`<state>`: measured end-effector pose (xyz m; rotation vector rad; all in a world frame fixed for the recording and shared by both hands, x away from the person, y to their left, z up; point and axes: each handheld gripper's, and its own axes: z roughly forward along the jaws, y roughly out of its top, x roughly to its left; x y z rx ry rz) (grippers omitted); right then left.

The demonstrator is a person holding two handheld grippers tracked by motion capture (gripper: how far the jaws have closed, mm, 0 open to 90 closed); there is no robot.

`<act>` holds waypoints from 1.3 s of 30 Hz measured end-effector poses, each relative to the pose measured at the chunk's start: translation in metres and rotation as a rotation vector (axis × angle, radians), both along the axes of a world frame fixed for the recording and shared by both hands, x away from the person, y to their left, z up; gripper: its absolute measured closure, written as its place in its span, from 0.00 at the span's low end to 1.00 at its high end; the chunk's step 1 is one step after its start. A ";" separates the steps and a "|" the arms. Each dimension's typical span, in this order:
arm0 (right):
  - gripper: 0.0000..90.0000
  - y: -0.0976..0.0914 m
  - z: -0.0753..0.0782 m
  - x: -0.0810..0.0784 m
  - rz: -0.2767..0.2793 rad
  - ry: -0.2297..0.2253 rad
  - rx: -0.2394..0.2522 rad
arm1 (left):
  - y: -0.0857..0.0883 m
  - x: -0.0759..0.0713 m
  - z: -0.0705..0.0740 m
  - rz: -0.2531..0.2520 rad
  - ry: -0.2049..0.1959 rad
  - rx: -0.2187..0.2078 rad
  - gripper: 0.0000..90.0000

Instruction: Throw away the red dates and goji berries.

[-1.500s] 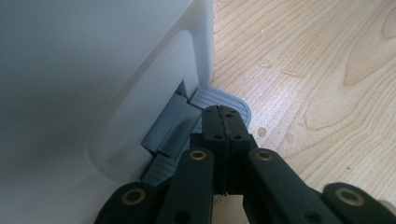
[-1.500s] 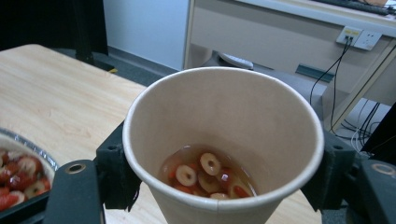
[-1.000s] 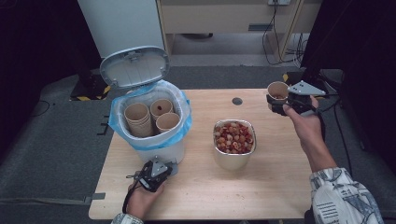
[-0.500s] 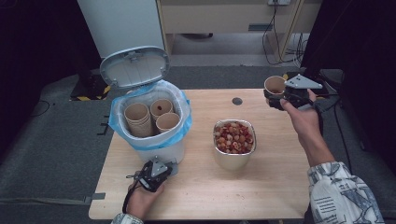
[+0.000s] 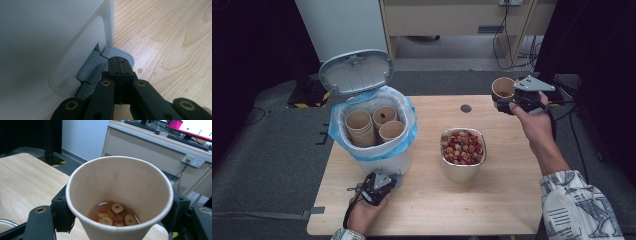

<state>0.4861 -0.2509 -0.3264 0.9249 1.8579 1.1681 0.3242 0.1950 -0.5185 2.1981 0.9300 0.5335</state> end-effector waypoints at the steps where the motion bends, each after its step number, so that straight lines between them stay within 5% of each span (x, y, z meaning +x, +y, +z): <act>1: 0.30 0.000 0.000 0.000 0.004 -0.001 -0.004 | 0.000 0.000 0.000 0.000 0.000 -0.001 1.00; 6: 0.30 -0.001 0.003 0.002 -0.013 -0.004 -0.005 | 0.000 0.000 0.000 0.001 0.000 -0.001 1.00; 20: 0.30 0.026 0.007 -0.001 0.068 -0.034 -0.040 | 0.000 0.000 0.000 0.000 0.000 -0.001 1.00; 39: 0.30 0.030 0.010 -0.010 0.118 -0.083 -0.091 | 0.000 0.000 0.000 0.001 -0.002 0.000 1.00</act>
